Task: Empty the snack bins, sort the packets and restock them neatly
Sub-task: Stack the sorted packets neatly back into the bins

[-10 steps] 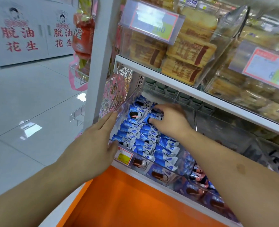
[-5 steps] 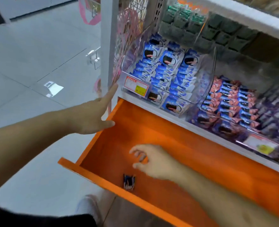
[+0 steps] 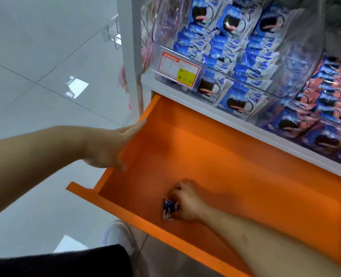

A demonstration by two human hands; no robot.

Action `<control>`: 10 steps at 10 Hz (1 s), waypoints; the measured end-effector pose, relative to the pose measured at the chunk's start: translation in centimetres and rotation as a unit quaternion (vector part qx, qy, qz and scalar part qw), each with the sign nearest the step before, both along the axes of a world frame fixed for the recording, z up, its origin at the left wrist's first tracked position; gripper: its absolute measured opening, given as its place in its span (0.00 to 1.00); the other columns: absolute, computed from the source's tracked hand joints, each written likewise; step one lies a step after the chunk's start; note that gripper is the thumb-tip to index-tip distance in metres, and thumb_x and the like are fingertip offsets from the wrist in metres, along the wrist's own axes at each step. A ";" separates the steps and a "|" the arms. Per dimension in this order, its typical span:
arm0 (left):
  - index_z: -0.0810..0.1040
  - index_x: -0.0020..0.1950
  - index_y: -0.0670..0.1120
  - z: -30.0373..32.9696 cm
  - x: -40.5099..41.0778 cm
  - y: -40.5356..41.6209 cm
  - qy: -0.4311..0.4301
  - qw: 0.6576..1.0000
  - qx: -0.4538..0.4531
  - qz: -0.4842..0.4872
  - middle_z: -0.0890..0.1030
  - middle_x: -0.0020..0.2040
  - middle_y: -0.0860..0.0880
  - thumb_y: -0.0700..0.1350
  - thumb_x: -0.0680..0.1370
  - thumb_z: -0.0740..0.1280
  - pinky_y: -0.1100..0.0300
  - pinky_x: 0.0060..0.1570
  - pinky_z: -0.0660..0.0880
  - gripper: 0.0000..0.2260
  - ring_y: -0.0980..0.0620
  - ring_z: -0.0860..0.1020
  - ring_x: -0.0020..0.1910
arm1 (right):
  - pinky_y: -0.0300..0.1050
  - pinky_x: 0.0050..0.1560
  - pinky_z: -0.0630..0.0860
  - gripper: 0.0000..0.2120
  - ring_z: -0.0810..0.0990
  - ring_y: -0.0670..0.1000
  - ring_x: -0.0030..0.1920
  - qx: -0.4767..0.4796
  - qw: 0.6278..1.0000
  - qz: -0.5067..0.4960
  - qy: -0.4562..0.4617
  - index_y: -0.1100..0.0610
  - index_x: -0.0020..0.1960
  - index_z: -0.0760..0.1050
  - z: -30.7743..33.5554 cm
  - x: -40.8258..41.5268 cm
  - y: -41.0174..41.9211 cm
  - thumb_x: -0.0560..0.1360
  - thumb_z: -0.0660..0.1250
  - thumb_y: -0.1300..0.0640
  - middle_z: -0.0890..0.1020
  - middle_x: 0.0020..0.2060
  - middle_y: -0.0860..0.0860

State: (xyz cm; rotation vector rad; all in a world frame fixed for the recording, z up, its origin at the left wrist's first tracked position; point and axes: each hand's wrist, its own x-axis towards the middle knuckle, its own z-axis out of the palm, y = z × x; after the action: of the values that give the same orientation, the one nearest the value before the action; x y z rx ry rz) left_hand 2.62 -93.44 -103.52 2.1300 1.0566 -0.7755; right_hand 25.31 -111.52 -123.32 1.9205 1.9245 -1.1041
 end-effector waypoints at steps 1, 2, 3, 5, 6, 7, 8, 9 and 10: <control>0.27 0.79 0.63 0.9 0.8 0.1 0.026 0.999 -0.014 -0.014 0.41 0.85 0.55 0.50 0.77 0.75 0.46 0.77 0.62 0.56 0.45 0.53 0.83 | 0.50 0.55 0.77 0.18 0.80 0.58 0.59 -0.003 0.996 -0.075 0.046 0.50 0.60 0.74 1.4 0.0 0.2 0.73 0.76 0.53 0.81 0.57 0.54; 0.36 0.83 0.59 2.8 2.1 -0.2 0.038 0.998 0.032 -0.038 0.47 0.85 0.53 0.55 0.80 0.70 0.44 0.75 0.68 0.47 0.43 0.60 0.82 | 0.48 0.37 0.70 0.14 0.79 0.51 0.38 0.038 0.978 -0.161 0.127 0.48 0.50 0.70 5.0 1.0 0.7 0.74 0.75 0.57 0.82 0.39 0.51; 0.59 0.82 0.52 5.7 3.9 -0.5 0.006 0.991 0.114 -0.069 0.66 0.80 0.50 0.63 0.81 0.64 0.51 0.72 0.72 0.33 0.47 0.70 0.75 | 0.49 0.40 0.78 0.16 0.82 0.47 0.40 0.051 0.953 -0.201 0.223 0.45 0.53 0.75 11.3 1.9 1.8 0.74 0.78 0.59 0.87 0.45 0.51; 0.77 0.62 0.66 10.3 7.5 -2.7 -0.249 0.968 0.003 0.006 0.83 0.54 0.63 0.71 0.68 0.73 0.57 0.60 0.79 0.25 0.63 0.82 0.52 | 0.43 0.43 0.78 0.20 0.80 0.45 0.38 0.166 0.913 -0.235 0.288 0.45 0.53 0.75 25.1 3.8 2.4 0.70 0.82 0.58 0.86 0.44 0.52; 0.84 0.52 0.62 12.6 8.8 -3.2 -0.350 0.936 0.007 0.048 0.86 0.47 0.56 0.59 0.75 0.76 0.51 0.54 0.81 0.08 0.58 0.84 0.46 | 0.42 0.46 0.74 0.17 0.77 0.42 0.38 0.211 0.899 -0.256 0.287 0.46 0.54 0.76 30.6 5.1 1.6 0.73 0.81 0.53 0.86 0.47 0.50; 0.86 0.51 0.55 15.1 9.6 -4.0 -0.445 0.889 0.000 0.109 0.86 0.45 0.49 0.50 0.78 0.75 0.55 0.48 0.80 0.03 0.50 0.85 0.45 | 0.38 0.47 0.76 0.13 0.78 0.45 0.40 0.274 0.872 -0.277 0.297 0.50 0.54 0.78 34.3 6.4 0.6 0.74 0.80 0.56 0.85 0.43 0.45; 0.85 0.53 0.57 16.3 10.9 -5.0 -0.489 0.862 0.003 0.135 0.84 0.46 0.51 0.47 0.77 0.77 0.62 0.46 0.79 0.07 0.53 0.85 0.46 | 0.42 0.48 0.81 0.11 0.82 0.47 0.42 0.331 0.854 -0.288 0.281 0.48 0.50 0.79 36.1 7.6 0.2 0.75 0.79 0.60 0.81 0.40 0.42; 0.83 0.52 0.60 16.5 12.4 -5.2 -0.492 0.858 0.092 0.118 0.82 0.41 0.58 0.48 0.75 0.78 0.62 0.44 0.76 0.09 0.57 0.82 0.41 | 0.42 0.46 0.81 0.11 0.82 0.48 0.44 0.370 0.844 -0.302 0.245 0.44 0.50 0.79 36.9 8.6 0.7 0.76 0.78 0.58 0.82 0.42 0.44; 0.81 0.49 0.62 17.7 13.8 -3.7 -0.477 0.851 0.178 0.128 0.84 0.40 0.57 0.52 0.75 0.78 0.66 0.43 0.77 0.08 0.60 0.83 0.41 | 0.36 0.57 0.76 0.13 0.77 0.36 0.58 0.415 0.862 -0.251 0.145 0.38 0.61 0.76 37.6 10.1 1.6 0.80 0.73 0.51 0.80 0.57 0.35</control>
State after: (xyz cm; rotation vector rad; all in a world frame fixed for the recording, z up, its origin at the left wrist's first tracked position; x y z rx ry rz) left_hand 16.44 -97.16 -85.82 2.1555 0.8969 0.6389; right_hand 35.37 -109.91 -85.75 2.9958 2.3890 -0.7228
